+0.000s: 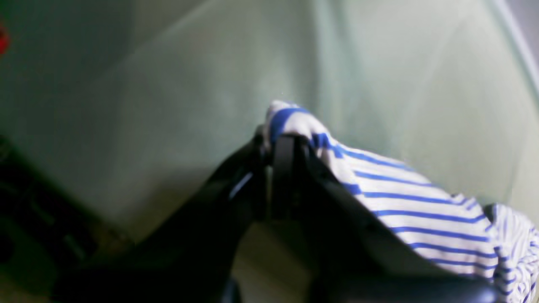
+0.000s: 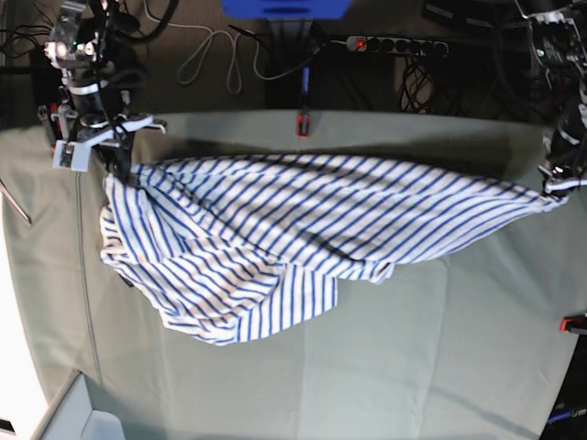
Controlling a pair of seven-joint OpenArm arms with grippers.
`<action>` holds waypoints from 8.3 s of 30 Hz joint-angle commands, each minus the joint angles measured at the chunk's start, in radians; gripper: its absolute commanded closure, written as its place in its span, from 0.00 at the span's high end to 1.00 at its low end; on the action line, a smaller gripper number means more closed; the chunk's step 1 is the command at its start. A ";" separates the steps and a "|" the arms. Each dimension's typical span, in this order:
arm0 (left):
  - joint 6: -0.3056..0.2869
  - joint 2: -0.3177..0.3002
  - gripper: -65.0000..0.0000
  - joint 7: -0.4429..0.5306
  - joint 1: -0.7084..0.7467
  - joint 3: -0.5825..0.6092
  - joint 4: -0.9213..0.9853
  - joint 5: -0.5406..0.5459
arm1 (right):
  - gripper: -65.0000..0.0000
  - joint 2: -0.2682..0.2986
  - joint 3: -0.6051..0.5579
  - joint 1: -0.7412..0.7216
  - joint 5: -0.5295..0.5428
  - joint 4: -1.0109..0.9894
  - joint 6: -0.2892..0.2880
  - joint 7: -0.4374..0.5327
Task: Layout the t-shirt on the table in an organized manner, then fold the t-shirt properly
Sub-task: 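Lift and spread the shirt between both grippers across the table, then release and regrasp the shirt edge with the left gripper, then lift the shirt high with both grippers and shake it out, then lay the shirt flat and adjust its edge with the right gripper, then grasp the shirt's edge corners with both grippers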
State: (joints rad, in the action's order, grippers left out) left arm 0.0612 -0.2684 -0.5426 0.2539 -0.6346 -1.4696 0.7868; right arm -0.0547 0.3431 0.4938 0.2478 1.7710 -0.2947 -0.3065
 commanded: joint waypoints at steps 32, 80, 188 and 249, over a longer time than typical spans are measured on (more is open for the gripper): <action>-0.217 0.263 0.50 -0.199 -0.640 0.305 0.383 -0.352 | 0.00 0.026 0.006 -0.024 0.008 -0.023 -0.019 0.020; -0.223 0.229 0.00 -0.139 -0.907 0.310 0.128 -0.389 | 0.00 0.194 0.000 -0.513 0.008 -0.050 -0.022 -0.147; -0.231 0.162 0.00 -0.139 -0.026 -0.124 -0.001 -0.011 | 0.49 0.210 -0.204 -0.037 0.008 0.117 -0.025 -0.135; -0.231 0.108 0.36 -0.204 -0.017 -0.238 -0.069 -0.010 | 0.00 0.080 0.310 0.003 0.006 -0.050 -0.403 -0.122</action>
State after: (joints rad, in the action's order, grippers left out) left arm -0.1612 -0.1368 -0.7761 0.2382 -0.8642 -1.5162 0.7605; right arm 0.0166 0.6456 0.4889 0.2432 1.7039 -0.6769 -0.4492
